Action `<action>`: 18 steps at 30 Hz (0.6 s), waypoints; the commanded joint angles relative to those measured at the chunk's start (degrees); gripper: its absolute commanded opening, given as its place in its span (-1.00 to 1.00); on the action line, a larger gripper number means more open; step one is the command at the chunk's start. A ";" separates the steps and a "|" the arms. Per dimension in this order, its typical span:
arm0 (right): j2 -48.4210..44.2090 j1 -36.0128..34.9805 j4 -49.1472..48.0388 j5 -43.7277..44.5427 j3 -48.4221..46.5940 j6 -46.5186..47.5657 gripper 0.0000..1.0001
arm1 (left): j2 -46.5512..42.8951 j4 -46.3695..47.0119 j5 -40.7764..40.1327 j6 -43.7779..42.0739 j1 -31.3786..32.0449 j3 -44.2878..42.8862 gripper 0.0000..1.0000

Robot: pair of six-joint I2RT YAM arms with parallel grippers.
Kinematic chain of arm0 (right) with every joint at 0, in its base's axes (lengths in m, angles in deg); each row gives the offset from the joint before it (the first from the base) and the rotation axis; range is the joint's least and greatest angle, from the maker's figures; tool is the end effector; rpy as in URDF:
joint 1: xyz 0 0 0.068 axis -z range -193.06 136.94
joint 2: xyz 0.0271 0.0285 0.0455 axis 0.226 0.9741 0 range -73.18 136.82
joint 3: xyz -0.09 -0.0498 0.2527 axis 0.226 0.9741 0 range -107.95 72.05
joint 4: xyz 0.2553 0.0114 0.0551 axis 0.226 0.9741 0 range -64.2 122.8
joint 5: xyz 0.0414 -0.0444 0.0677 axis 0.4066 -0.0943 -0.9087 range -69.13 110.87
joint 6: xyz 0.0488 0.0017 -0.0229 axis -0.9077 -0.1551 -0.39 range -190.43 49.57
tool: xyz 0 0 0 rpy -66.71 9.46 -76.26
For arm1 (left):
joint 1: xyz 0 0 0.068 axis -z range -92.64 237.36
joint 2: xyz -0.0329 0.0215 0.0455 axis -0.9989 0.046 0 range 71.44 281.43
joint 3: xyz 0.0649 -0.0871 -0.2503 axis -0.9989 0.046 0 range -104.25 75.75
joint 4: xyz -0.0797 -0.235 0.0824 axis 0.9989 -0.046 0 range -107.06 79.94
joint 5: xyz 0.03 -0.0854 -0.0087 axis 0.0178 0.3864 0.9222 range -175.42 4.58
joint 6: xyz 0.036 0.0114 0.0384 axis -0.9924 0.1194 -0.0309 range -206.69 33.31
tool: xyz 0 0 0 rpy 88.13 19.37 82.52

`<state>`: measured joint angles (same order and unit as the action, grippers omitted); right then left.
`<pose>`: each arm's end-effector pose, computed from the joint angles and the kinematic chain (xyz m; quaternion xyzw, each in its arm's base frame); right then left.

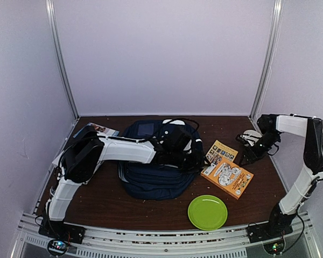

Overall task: Pack the student bag
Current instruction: Pick up the book from the center of the board.

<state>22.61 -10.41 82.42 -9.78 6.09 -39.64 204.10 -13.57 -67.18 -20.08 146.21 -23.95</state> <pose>0.2959 0.0044 0.2018 -0.2423 0.9331 0.2444 0.1046 0.2614 -0.4540 0.1606 0.0115 0.8844 -0.4601 0.0779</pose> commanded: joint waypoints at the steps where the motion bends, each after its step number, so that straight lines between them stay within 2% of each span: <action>1: 2.17 -0.10 3.17 2.48 1.14 2.47 0.30 | -2.50 4.13 0.50 8.62 2.70 1.31 0.37; 5: 3.19 -0.31 3.88 2.26 1.82 3.07 0.29 | -3.90 10.57 0.45 16.38 3.56 6.84 0.42; 8: 4.49 -1.17 5.08 1.06 1.67 3.23 0.28 | -1.03 8.40 1.17 18.44 4.63 3.78 0.42; 15: 6.91 -4.83 5.05 0.87 2.51 0.78 0.27 | 4.61 11.89 -0.11 25.67 5.09 2.46 0.42; 18: 9.04 -5.91 7.34 -1.66 2.34 1.51 0.15 | 6.61 10.67 -0.34 26.02 5.22 -0.07 0.42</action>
<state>28.92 -14.56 86.47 -8.71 7.65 -37.85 207.72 -4.50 -66.48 2.69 151.55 -20.76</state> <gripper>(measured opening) 0.602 0.711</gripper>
